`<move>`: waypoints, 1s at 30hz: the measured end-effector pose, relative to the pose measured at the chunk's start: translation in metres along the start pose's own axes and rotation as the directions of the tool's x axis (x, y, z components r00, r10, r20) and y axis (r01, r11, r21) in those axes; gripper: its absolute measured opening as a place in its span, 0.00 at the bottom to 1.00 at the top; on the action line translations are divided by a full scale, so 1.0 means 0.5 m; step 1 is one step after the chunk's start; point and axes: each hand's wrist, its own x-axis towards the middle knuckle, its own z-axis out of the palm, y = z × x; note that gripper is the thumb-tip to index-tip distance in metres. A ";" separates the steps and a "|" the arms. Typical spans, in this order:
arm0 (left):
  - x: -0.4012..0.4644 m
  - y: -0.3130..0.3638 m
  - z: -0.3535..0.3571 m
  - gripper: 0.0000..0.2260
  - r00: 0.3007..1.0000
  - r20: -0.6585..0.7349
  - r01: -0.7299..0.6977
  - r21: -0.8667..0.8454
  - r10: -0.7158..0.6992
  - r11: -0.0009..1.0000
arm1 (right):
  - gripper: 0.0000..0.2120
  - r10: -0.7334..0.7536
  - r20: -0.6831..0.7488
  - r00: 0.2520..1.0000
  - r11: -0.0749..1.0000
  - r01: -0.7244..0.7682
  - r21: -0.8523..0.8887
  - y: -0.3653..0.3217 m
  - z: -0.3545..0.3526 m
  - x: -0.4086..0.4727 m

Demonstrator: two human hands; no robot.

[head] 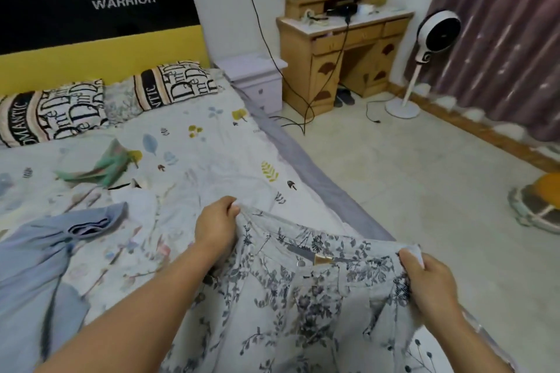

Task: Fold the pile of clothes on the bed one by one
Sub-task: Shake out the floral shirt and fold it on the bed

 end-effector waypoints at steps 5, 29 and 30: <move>0.093 0.026 0.154 0.11 0.996 -0.036 -0.077 -0.011 0.077 0.997 | 0.20 0.017 -0.109 0.994 0.997 -0.025 -0.071 0.087 0.035 0.129; 0.082 -0.098 0.529 0.16 0.750 0.520 -0.547 0.140 0.409 0.825 | 0.21 -0.227 0.149 0.963 0.686 0.266 -0.677 0.291 0.284 0.198; 0.079 -0.092 0.550 0.20 0.693 0.597 -0.610 0.184 0.405 0.771 | 0.17 -0.295 0.230 0.927 0.637 0.370 -0.677 0.285 0.304 0.203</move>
